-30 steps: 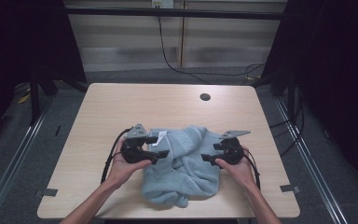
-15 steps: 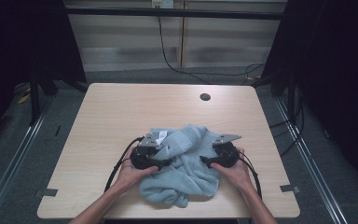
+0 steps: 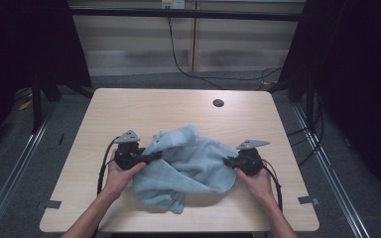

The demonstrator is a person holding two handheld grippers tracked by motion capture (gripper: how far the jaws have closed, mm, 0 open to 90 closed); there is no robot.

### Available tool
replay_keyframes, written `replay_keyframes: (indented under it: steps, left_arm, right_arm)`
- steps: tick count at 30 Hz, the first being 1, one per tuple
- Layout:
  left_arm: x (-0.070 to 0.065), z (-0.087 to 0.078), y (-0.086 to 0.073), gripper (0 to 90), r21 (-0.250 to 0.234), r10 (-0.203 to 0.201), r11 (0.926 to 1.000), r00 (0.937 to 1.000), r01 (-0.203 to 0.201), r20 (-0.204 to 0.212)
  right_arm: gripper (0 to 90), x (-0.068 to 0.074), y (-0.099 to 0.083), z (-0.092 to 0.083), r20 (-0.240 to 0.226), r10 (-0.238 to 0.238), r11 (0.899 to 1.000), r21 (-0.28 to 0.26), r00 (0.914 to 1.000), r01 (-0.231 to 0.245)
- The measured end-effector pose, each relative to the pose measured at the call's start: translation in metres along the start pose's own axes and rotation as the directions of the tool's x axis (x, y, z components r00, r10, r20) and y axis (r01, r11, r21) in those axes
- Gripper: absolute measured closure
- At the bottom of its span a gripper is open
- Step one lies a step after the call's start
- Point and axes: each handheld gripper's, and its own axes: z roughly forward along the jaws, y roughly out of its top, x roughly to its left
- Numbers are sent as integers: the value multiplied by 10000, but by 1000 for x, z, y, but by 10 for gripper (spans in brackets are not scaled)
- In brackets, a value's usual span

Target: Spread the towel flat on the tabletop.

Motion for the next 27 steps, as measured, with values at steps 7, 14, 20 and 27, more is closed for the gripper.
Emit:
replay_keyframes:
  steps: [7, 14, 20, 27]
  left_arm:
    - [6, -35, 17, 698, -1140, -177, 9934, 9995, 147, -254]
    - [20, -60, 47, 717, -2123, -591, 9763, 9958, 430, -701]
    - [32, -80, 82, 719, -2721, -712, 9617, 9896, 347, -1252]
    - [35, -104, 126, 719, -3619, -440, 9320, 9838, -222, -1736]
  right_arm:
    - [855, -3, 18, -40, 212, 195, 9848, -1730, 9996, -155]
    - [857, -13, 64, -74, 413, 517, 9528, -3013, 9978, -369]
    - [862, -26, 111, -99, 679, 682, 9219, -3857, 9954, -368]
    - [862, -27, 173, -118, 1316, 513, 8950, -4459, 9900, 129]
